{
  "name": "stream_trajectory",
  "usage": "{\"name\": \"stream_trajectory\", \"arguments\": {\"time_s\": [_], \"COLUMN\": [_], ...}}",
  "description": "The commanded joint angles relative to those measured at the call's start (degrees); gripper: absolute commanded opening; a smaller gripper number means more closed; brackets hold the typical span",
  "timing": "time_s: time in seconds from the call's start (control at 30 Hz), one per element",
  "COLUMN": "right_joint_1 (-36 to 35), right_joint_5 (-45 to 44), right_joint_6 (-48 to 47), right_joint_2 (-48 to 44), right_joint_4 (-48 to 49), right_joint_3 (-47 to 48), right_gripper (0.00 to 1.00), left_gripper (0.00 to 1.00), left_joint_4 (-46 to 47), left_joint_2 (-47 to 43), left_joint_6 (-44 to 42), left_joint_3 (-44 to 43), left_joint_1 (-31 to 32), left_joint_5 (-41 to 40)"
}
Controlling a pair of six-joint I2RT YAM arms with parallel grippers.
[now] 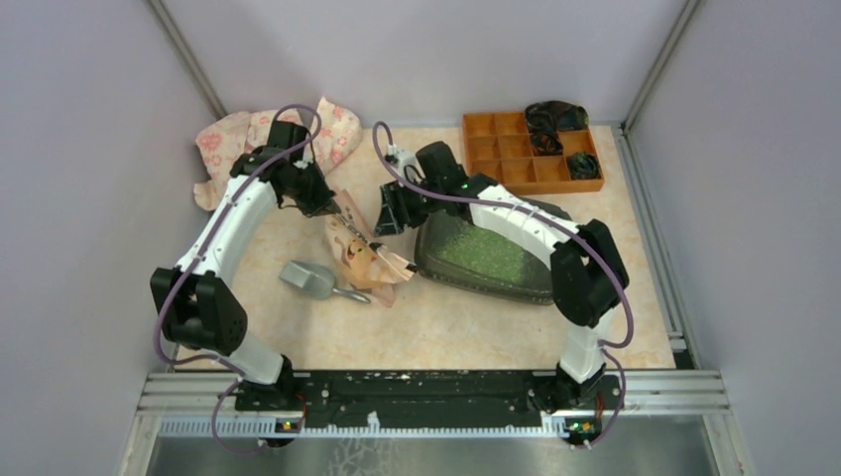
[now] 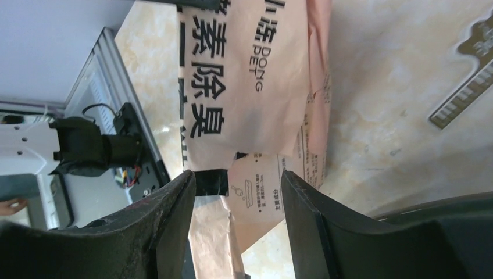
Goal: Fill the litter box with clean litter
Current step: Place the clamp at the center of the board.
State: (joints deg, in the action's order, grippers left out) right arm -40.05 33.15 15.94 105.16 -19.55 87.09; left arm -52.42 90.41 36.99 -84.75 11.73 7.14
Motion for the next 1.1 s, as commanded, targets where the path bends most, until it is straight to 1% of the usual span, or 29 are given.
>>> {"name": "stream_trajectory", "arguments": {"time_s": [0.0,0.17,0.37,0.47,0.57,0.67,0.77,0.97,1.07], "right_joint_1": [0.2,0.2,1.8,2.9,3.9,5.0,5.5,5.6,5.6], "right_joint_5": [5.8,7.6,9.6,11.1,12.2,12.8,12.9,13.6,13.8], "right_joint_6": [3.1,3.7,4.6,4.7,5.1,6.2,7.7,10.9,11.4], "right_joint_2": [-2.4,-2.1,-3.3,-3.0,-0.9,2.7,6.1,12.6,13.7], "right_joint_4": [7.4,7.6,8.3,8.5,7.4,5.0,3.0,2.7,3.4], "right_joint_3": [-2.6,-2.0,-1.9,-0.9,1.8,5.9,10.6,19.1,20.3], "right_gripper": [0.56,0.53,0.53,0.53,0.54,0.54,0.54,0.54,0.54], "left_gripper": [0.00,0.00,0.00,0.00,0.00,0.00,0.00,0.00,0.00], "left_joint_4": [2.8,6.0,6.9,8.5,10.8,12.7,12.3,12.9,11.9], "left_joint_2": [-3.7,-5.7,-6.9,-8.2,-10.5,-12.2,-12.6,-11.9,-10.5], "left_joint_6": [-1.5,-2.1,-1.8,-0.6,0.2,-0.3,-1.2,-3.4,-4.2], "left_joint_3": [0.6,3.3,5.6,8.1,11.8,13.5,13.2,12.2,10.7], "left_joint_1": [-0.4,-0.5,-0.5,-0.4,-0.4,-0.5,-0.4,-0.5,-0.5], "left_joint_5": [2.9,4.4,5.3,6.1,5.0,4.1,3.8,4.2,4.0]}}
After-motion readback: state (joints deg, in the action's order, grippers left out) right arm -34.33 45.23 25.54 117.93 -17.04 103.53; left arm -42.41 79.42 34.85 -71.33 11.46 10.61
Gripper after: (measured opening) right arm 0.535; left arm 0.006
